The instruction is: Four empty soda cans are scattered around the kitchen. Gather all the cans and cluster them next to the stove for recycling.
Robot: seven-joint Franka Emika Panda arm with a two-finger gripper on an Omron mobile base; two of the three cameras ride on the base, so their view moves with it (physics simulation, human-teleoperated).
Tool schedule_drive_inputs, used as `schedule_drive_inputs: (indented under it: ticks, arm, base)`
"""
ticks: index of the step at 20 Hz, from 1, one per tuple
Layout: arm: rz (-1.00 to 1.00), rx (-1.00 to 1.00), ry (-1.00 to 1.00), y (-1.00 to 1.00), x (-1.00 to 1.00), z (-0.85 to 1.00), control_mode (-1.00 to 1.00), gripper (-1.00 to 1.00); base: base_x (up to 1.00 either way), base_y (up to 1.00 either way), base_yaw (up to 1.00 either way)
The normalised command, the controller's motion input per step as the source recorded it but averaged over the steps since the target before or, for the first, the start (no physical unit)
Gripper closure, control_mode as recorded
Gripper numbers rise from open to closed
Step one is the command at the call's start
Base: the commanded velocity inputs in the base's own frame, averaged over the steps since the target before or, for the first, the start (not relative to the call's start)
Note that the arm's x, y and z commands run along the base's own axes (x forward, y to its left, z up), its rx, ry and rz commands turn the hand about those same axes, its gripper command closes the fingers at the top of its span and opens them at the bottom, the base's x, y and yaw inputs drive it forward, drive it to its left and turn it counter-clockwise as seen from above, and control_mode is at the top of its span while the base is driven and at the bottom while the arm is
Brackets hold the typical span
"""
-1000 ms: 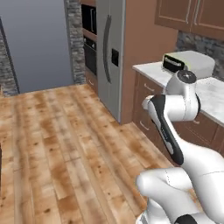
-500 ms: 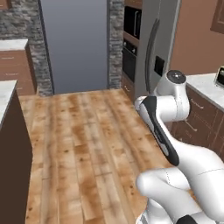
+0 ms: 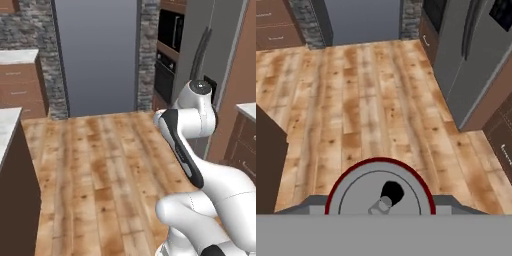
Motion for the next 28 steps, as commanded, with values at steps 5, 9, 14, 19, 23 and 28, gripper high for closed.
schedule_drive_inputs:
  ticks: [5,9,14,19,23,28]
  arm:
    - [0.00,0.00,0.00,0.00,0.00,0.00,1.00,1.00]
    - [0.00,0.00,0.00,0.00,0.00,0.00,1.00,1.00]
    - [0.00,0.00,0.00,0.00,0.00,0.00,1.00,1.00]
    - [0.00,0.00,0.00,0.00,0.00,0.00,1.00,1.00]
    - [0.00,0.00,0.00,0.00,0.00,0.00,1.00,1.00]
    - [0.00,0.00,0.00,0.00,0.00,0.00,1.00,1.00]
  base:
    - [1.00,0.42,0.10]
    - [1.00,0.44,0.11]
    - [1.00,0.37,0.11]
    - [1.00,0.22,0.12]
    - [1.00,0.15,0.14]
    - [1.00,0.05,0.30]
